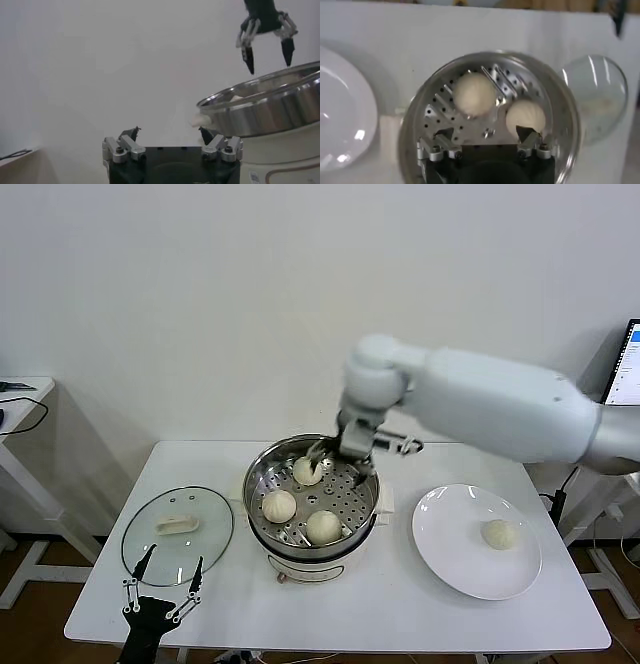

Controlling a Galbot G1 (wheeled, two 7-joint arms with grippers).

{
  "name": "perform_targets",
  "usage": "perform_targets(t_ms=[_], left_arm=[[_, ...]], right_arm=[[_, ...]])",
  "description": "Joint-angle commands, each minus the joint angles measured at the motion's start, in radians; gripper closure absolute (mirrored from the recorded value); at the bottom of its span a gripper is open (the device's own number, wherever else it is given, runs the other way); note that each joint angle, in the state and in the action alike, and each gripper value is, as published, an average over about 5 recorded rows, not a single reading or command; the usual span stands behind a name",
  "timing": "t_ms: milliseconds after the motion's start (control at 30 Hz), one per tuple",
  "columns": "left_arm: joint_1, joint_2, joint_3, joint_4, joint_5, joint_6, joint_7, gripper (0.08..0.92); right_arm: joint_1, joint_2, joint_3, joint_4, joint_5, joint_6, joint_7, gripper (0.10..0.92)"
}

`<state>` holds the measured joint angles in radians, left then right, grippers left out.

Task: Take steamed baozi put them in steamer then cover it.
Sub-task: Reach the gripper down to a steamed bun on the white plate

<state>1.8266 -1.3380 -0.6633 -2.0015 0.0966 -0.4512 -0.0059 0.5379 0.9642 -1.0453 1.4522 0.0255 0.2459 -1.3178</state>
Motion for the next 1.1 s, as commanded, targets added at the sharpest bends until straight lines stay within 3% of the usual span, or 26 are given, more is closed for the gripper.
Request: perform_targets(t_ms=[33,233,467,1100], left_arm=[[-0.005,0.007,0.006,0.006,0.000,0.002,-0.001,0.177],[-0.008,0.010,0.016,0.006,0.000,0.004,0.001,0.177],[-0.006,0.013,0.016,0.006,0.001,0.011,0.004,0.177],[0.003,0.006,0.002,0.013,0.002,0.008,0.003,0.177]], right_arm=[[-0.030,-0.275,0.067,-0.300,0.228,-0.287,-0.033,0.203],[-0.146,-0.362,0.044,-0.424,0.196,-0.304,-0.013,0.203],[-0.291,-0.401,0.054,-0.467,0.108,-0.263,0.049,0.203],[-0.548,-0.339,0.153,-0.494,0.011,-0.252,0.213,0.203]])
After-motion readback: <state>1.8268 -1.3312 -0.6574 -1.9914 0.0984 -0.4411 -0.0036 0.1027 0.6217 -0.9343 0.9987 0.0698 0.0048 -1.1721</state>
